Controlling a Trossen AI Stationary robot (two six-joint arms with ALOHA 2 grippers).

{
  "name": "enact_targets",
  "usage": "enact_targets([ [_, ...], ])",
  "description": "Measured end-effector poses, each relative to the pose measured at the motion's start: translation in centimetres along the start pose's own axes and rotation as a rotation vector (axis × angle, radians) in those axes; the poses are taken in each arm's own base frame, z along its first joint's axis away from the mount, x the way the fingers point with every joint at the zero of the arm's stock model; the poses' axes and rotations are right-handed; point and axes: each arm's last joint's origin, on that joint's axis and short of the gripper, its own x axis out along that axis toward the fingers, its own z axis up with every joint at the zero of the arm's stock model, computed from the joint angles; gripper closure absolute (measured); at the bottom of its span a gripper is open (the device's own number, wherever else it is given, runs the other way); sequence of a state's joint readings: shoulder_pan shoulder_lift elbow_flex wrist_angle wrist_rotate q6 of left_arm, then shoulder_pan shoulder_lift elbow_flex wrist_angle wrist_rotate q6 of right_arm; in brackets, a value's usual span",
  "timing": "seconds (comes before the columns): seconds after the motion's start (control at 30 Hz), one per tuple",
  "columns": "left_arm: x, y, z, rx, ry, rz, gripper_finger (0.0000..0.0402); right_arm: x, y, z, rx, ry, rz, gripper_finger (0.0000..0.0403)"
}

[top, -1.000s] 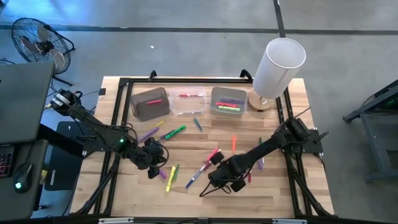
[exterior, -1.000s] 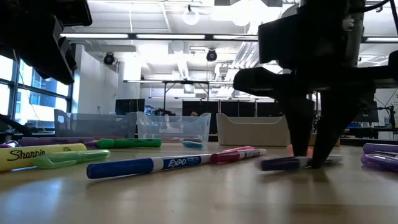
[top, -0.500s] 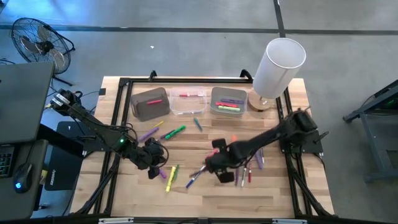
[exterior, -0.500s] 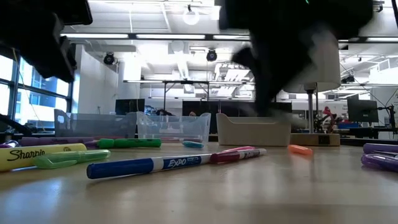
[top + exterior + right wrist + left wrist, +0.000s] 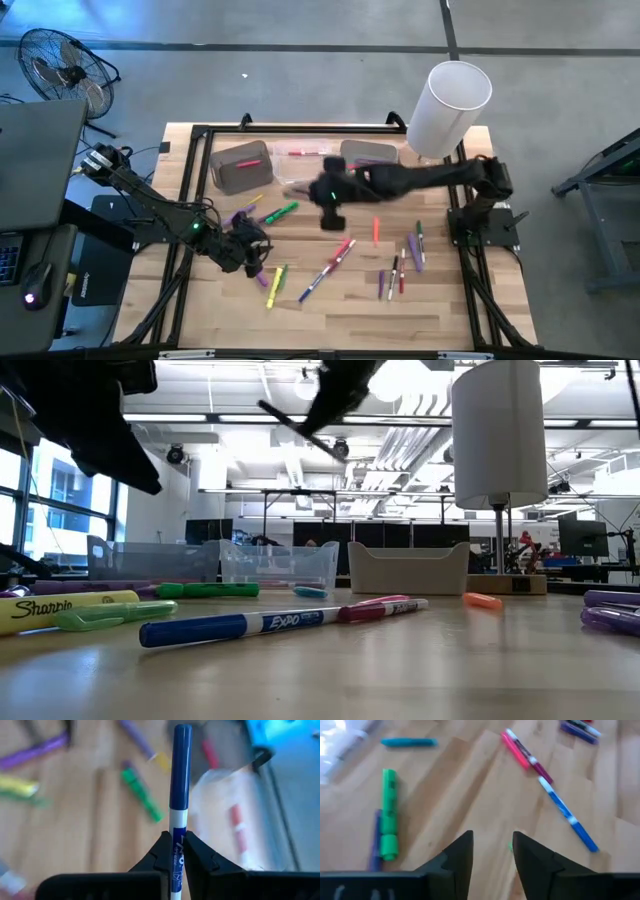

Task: Pick & Place Markers
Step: Put the blue marker pen into the transparent bin

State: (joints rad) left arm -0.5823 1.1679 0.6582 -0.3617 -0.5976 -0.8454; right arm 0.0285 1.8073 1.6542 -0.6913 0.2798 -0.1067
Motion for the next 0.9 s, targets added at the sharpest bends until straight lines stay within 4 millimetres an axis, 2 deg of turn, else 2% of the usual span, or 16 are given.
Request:
enact_targets([
  [0.27,-0.6,1.8,0.4,-0.084,0.004,0.110,0.0261,6.1,-7.4,2.1,-0.068,0.009,-0.081,0.0386],
  [0.47,-0.8,3.3,0.9,-0.124,0.050,0.160,0.0261,12.2,-10.9,0.3,-0.069,0.110,-0.060,0.0386],
  [0.63,-0.7,3.7,1.0,-0.139,0.093,0.156,0.0261,14.6,-11.8,-1.7,-0.088,0.217,-0.050,0.0375],
  [0.9,-0.4,4.2,1.3,-0.162,0.097,0.171,0.0261,14.8,-11.6,-1.9,-0.107,0.230,-0.039,0.0326],
])
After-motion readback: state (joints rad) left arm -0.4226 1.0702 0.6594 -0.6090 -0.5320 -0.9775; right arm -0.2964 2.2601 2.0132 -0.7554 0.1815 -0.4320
